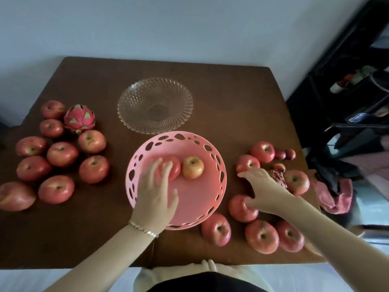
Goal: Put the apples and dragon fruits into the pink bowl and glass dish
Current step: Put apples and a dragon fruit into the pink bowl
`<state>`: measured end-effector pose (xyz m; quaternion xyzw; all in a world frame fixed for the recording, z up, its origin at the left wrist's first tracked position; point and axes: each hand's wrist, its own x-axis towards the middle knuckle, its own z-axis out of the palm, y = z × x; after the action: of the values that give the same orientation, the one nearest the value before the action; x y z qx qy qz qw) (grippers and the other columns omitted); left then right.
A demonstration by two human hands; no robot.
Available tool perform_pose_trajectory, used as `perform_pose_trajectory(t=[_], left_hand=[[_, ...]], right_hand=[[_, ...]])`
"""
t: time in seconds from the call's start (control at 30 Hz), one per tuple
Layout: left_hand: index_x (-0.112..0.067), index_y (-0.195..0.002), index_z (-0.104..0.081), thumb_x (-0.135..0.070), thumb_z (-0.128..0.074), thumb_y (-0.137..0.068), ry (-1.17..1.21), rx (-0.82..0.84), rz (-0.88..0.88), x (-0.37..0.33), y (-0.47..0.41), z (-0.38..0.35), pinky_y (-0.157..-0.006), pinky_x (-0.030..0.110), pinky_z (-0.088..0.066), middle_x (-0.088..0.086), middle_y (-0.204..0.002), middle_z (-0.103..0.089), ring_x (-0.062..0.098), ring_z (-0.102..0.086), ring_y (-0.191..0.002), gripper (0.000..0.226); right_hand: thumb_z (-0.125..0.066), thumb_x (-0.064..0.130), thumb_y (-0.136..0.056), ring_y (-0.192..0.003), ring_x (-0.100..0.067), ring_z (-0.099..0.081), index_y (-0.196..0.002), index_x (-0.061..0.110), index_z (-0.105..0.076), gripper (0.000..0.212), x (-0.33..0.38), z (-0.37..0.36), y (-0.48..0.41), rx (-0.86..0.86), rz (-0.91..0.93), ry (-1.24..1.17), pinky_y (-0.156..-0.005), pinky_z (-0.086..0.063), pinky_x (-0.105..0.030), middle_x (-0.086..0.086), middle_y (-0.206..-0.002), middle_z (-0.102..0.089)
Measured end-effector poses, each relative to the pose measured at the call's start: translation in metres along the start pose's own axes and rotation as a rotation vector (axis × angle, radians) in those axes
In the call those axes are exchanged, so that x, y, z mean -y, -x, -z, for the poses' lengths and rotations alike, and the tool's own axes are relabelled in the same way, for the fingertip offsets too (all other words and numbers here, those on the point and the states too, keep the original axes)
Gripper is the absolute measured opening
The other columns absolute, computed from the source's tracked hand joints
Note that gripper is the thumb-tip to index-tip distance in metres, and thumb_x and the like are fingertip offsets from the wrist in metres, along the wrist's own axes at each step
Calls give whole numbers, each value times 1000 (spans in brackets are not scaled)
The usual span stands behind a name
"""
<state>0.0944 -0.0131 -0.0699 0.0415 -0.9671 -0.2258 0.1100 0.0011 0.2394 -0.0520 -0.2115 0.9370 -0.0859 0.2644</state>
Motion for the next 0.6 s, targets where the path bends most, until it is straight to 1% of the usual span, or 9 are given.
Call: perform_pose_trajectory(t=[0.1, 0.17, 0.23, 0.3, 0.37, 0.43, 0.5, 0.53, 0.6], left_hand=[[-21, -111, -61, -40, -50, -73, -75, 270, -471, -38, -4, -20, -107, 47, -39, 0, -120, -64, 19, -51, -122, 44], [-25, -95, -68, -52, -56, -61, -206, 461, -623, -59, -4, -34, -105, 43, -39, -8, -103, -71, 15, -61, -112, 45], [-23, -86, -69, -55, -65, -54, -367, 591, -694, -76, -5, -40, -107, 45, -38, -6, -91, -72, 17, -63, -109, 45], [-13, -98, -65, -50, -62, -69, -509, 737, -756, -87, -5, -44, -116, 50, -13, 4, -100, -69, 26, -52, -118, 47], [-6, -110, -59, -50, -59, -76, -674, 858, -771, -92, -8, -46, -115, 52, 9, 11, -110, -65, 31, -46, -118, 55], [-6, -121, -52, -54, -63, -73, -832, 948, -833, -98, -9, -48, -111, 54, 18, 14, -116, -63, 32, -48, -118, 69], [-6, -133, -40, -59, -63, -72, -954, 987, -916, -99, -5, -57, -106, 56, 23, 14, -123, -60, 33, -48, -122, 84], [-6, -135, -36, -60, -62, -72, -993, 981, -959, -98, -3, -61, -103, 57, 25, 14, -123, -60, 33, -49, -122, 88], [-4, -134, -36, -58, -64, -72, -989, 959, -1014, -96, -1, -66, -99, 56, 27, 13, -117, -64, 33, -51, -120, 87]], right_hand=[[-70, 45, -72, -144, -26, -15, -148, 19, -18, 96, -1, -37, 2, 198, 60, 299, -118, -10, -34, -7, -150, -31], [-72, 47, -71, -142, -31, -18, -147, 17, -16, 100, 2, -51, -3, 219, 50, 427, -119, -9, -38, -14, -148, -32], [-73, 45, -69, -134, -32, -29, -143, 16, -26, 92, 3, -53, -7, 169, 51, 468, -117, -14, -37, -15, -138, -42], [-72, 47, -65, -122, -29, -39, -136, 18, -35, 85, 4, -46, -4, 101, 35, 401, -109, -26, -33, -11, -125, -51], [-72, 45, -64, -117, -27, -41, -137, 22, -34, 85, 7, -32, 3, 25, -18, 246, -94, -38, -32, -8, -123, -47], [-72, 39, -66, -112, -27, -47, -139, 26, -31, 84, 8, -12, 11, -72, -57, 126, -83, -45, -34, -7, -127, -40], [-72, 37, -66, -94, -25, -54, -136, 29, -33, 80, 7, 7, 19, -165, -74, 12, -73, -50, -33, -4, -122, -40], [-73, 37, -65, -86, -23, -53, -132, 31, -35, 78, 5, 15, 22, -201, -83, -54, -71, -51, -33, -1, -117, -40], [-75, 37, -62, -87, -21, -52, -127, 33, -38, 75, 2, 24, 26, -261, -95, -170, -72, -52, -34, 2, -112, -41]])
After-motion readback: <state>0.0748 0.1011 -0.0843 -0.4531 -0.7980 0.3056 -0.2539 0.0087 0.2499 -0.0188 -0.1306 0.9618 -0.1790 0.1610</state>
